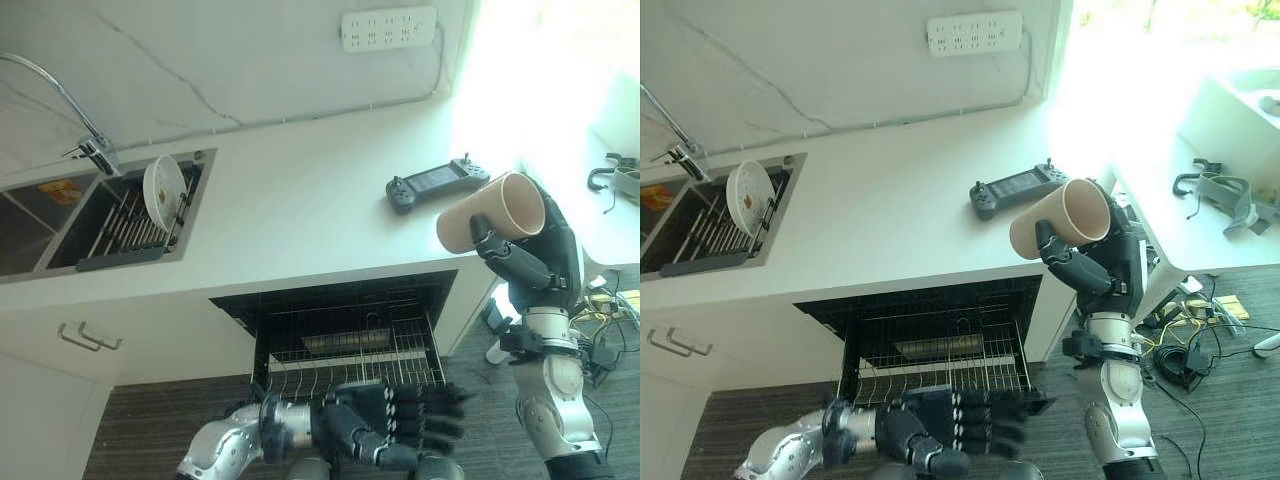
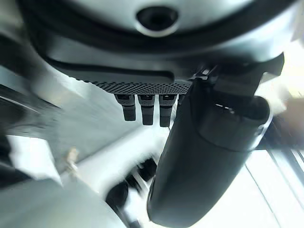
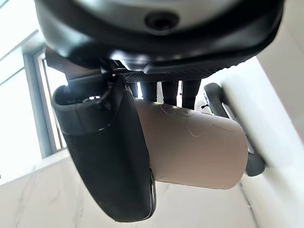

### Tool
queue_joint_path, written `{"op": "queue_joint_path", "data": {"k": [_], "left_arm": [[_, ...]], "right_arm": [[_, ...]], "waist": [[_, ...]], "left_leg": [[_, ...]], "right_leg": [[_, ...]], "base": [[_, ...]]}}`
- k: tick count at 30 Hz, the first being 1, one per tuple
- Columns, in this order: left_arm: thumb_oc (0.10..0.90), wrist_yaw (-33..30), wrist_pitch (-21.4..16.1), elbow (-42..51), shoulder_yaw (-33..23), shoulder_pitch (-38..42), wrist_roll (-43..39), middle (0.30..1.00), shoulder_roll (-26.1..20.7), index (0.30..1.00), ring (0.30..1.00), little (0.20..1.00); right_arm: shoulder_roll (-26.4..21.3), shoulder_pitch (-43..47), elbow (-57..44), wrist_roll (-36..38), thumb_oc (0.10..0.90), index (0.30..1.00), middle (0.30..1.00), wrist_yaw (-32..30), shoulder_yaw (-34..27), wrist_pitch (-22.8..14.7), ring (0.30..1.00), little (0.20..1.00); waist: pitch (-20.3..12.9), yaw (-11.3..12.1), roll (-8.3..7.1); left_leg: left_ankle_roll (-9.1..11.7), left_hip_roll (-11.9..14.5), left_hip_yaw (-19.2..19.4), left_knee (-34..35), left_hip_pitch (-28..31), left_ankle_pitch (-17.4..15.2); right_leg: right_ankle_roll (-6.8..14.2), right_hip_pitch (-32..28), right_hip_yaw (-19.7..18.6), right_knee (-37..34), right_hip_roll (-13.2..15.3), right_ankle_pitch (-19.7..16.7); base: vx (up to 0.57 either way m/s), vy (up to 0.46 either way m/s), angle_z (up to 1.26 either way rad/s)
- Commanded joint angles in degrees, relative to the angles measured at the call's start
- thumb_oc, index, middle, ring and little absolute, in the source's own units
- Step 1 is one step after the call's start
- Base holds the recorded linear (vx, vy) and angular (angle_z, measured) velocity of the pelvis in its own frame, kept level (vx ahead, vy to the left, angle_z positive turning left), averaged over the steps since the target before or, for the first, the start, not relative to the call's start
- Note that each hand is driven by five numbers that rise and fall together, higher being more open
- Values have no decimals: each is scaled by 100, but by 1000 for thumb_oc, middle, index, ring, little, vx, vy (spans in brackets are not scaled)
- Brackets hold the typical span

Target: Place the dishes in the dishwasher.

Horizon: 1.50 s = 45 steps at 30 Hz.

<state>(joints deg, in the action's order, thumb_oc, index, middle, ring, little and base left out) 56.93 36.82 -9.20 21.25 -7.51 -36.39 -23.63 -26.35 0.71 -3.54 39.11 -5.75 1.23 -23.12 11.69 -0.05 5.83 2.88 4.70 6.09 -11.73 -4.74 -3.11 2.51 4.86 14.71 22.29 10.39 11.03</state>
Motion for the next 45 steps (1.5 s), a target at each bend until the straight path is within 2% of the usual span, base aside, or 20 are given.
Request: {"op": "queue_joint_path", "data": {"k": [1, 3, 5, 6, 9, 12, 16, 21, 23, 27, 31, 37, 45], "left_arm": [[800, -256, -1036, -93, 14, -237, -22, 900, -204, 900, 900, 900], [800, -592, -1571, -608, -10, -333, 318, 900, -278, 900, 900, 900], [800, -838, -2084, -1245, 145, -402, 1239, 900, -411, 900, 900, 900], [800, -1043, -2130, -1468, 186, -403, 1443, 900, -422, 900, 900, 900], [800, -1762, -2955, -2628, 325, -318, 2583, 900, -403, 900, 900, 900], [800, -2299, -3428, -3441, 391, -246, 3332, 900, -216, 900, 900, 900], [800, -3210, -3782, -4429, 363, -192, 3956, 900, 33, 900, 900, 900], [800, -4566, -3884, -5263, 26, -108, 4446, 900, 172, 900, 900, 900], [800, -5160, -4059, -5414, -147, -110, 4633, 900, 198, 900, 900, 900], [800, -5850, -4042, -5472, -404, -210, 5327, 900, 184, 900, 900, 900], [800, -6072, -3915, -5828, -547, -266, 5321, 900, 217, 900, 900, 900], [800, -6118, -3828, -6035, -735, -317, 5450, 900, 209, 900, 900, 900], [800, -6164, -3944, -6104, -988, -478, 5399, 900, 242, 900, 900, 900]], "right_arm": [[-376, 868, -271, 363, 400, 300, 300, 425, -392, -466, 300, 300], [-449, 842, -296, 446, 400, 300, 300, 449, -412, -433, 300, 300], [-514, 890, -310, 506, 400, 300, 300, 432, -420, -356, 300, 300], [-526, 927, -297, 511, 400, 300, 300, 414, -399, -344, 300, 300], [-533, 1119, -284, 463, 400, 300, 300, 226, -231, -289, 300, 300], [-464, 1246, -354, 358, 400, 300, 300, 65, -95, -160, 300, 300], [-304, 1381, -380, 227, 400, 300, 300, 80, 59, 139, 300, 300], [-100, 1283, -356, 68, 400, 300, 300, 235, 339, 319, 300, 300], [-36, 1175, -395, -78, 400, 300, 300, 267, 451, 314, 300, 300], [94, 909, -471, -196, 400, 300, 300, 355, 567, 291, 300, 300], [110, 853, -442, -223, 400, 300, 300, 485, 630, 228, 300, 300], [-2, 716, -592, -338, 400, 300, 300, 867, 666, 344, 300, 300], [-14, 185, -596, -305, 400, 300, 300, 1205, 634, 528, 300, 300]], "waist": [[-229, -42, -146], [-233, -11, -140], [-231, 32, -144], [-227, 47, -142], [-230, 119, -149], [-214, 157, -153], [-170, 189, -149], [-144, 230, -151], [-120, 258, -150], [-76, 299, -162], [-43, 292, -177], [19, 223, -165], [149, 64, -196]], "left_leg": [[-214, 161, 248, -546, 158, -1248], [-211, 166, 248, -546, 138, -1237], [-200, 173, 231, -546, 103, -1215], [-197, 170, 221, -546, 93, -1211], [-185, 157, 158, -546, 11, -1167], [-169, 162, 127, -546, -38, -1144], [-152, 161, 94, -546, -85, -1115], [-148, 155, 57, -546, -166, -1067], [-149, 145, 32, -546, -207, -1051], [-153, 127, 7, -546, -286, -1022], [-151, 141, 20, -546, -328, -1006], [-124, 166, 75, -546, -414, -974], [-127, 187, 138, -546, -394, -988]], "right_leg": [[309, -338, -99, -510, 19, 361], [306, -338, -73, -510, 19, 379], [308, -330, -53, -510, 12, 397], [310, -329, -48, -510, 9, 405], [299, -292, -32, -510, -10, 417], [294, -271, -17, -510, -19, 428], [276, -258, 19, -510, -13, 437], [264, -222, 50, -510, 3, 438], [258, -201, 65, -510, 11, 433], [265, -150, 94, -510, 22, 410], [271, -115, 110, -510, 25, 408], [275, -28, 119, -510, 46, 394], [296, -7, 49, -510, 34, 392]], "base": [[5, 22, 8], [11, 9, 9], [9, 0, 2], [0, 0, 0], [14, -5, 0], [31, -6, 7], [37, 12, 6], [35, 9, 2], [7, 7, 2], [12, 11, 9], [5, 15, 2], [0, 10, -1], [2, -2, -2]]}}
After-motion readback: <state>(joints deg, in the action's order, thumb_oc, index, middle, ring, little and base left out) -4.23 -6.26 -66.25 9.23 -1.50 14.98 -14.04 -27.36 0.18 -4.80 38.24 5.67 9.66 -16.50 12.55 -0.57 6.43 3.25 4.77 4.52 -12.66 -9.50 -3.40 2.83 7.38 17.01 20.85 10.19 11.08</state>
